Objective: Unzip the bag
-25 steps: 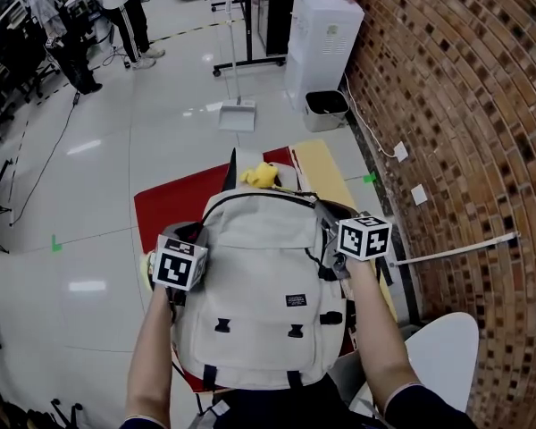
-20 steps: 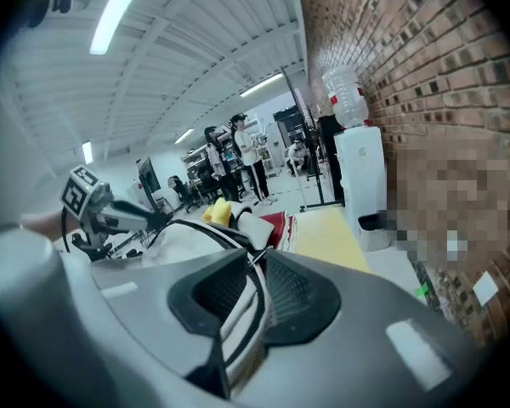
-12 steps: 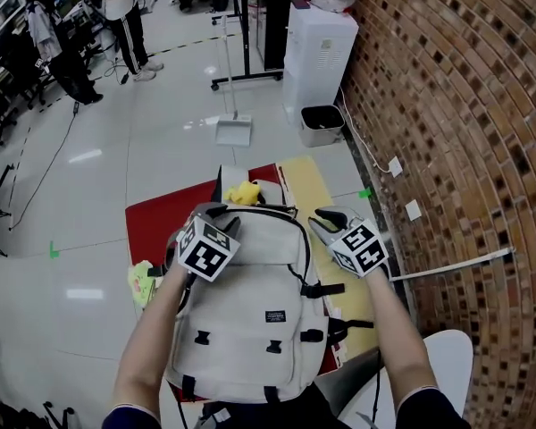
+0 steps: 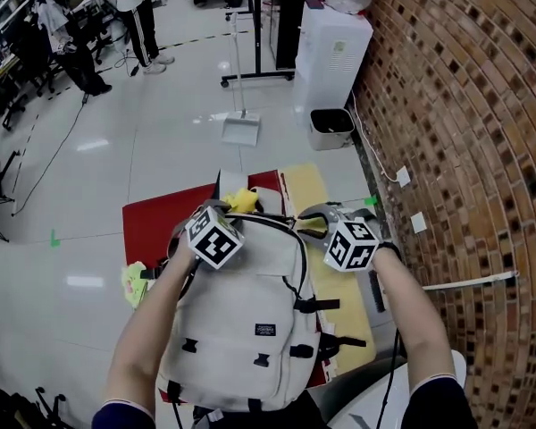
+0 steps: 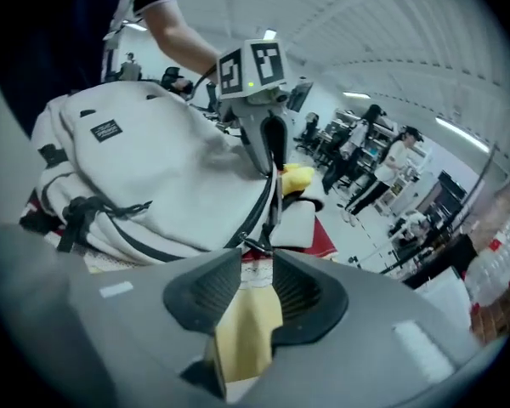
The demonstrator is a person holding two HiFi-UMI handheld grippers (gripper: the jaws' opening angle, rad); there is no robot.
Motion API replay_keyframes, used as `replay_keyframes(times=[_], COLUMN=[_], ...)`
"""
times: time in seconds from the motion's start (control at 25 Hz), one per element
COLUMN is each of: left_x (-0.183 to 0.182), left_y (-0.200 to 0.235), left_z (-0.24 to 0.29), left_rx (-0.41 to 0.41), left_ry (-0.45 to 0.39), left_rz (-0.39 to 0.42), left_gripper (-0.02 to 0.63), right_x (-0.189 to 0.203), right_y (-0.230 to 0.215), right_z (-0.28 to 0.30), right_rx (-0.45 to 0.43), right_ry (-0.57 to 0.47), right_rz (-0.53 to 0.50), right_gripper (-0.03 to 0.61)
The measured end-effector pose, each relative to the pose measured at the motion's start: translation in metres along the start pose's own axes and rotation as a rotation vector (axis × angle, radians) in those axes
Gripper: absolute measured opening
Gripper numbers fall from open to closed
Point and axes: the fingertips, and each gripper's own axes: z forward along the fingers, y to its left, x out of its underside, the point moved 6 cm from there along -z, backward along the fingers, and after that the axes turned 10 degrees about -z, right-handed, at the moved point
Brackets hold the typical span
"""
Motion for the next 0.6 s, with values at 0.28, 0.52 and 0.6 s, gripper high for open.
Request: replay_keyframes(times=[0.28, 0.52, 0.6], left_x=[0.001, 0.004, 0.006], left_y=[0.005, 0.006, 0.007], left_z=[0.006, 0.008, 0.009], left_rx=[0.044, 0.050, 0.056], left_ry=[0.021, 0.012, 0.015], left_rz=[-0.046, -0.055, -0.056], left_gripper=[0.120, 0.120, 0.120], right_x=[-0.015, -0.021, -0.018], right_y=[-0.015, -0.019, -0.017], right_z=[0.009, 0.015, 0.016], right_rx=[-0.231, -0.372, -0.395], right_ry=[0.001, 0.015, 0.021], right_rz=[-0.272, -0.365, -0.356], right_gripper=[0.087, 0.080, 0.064])
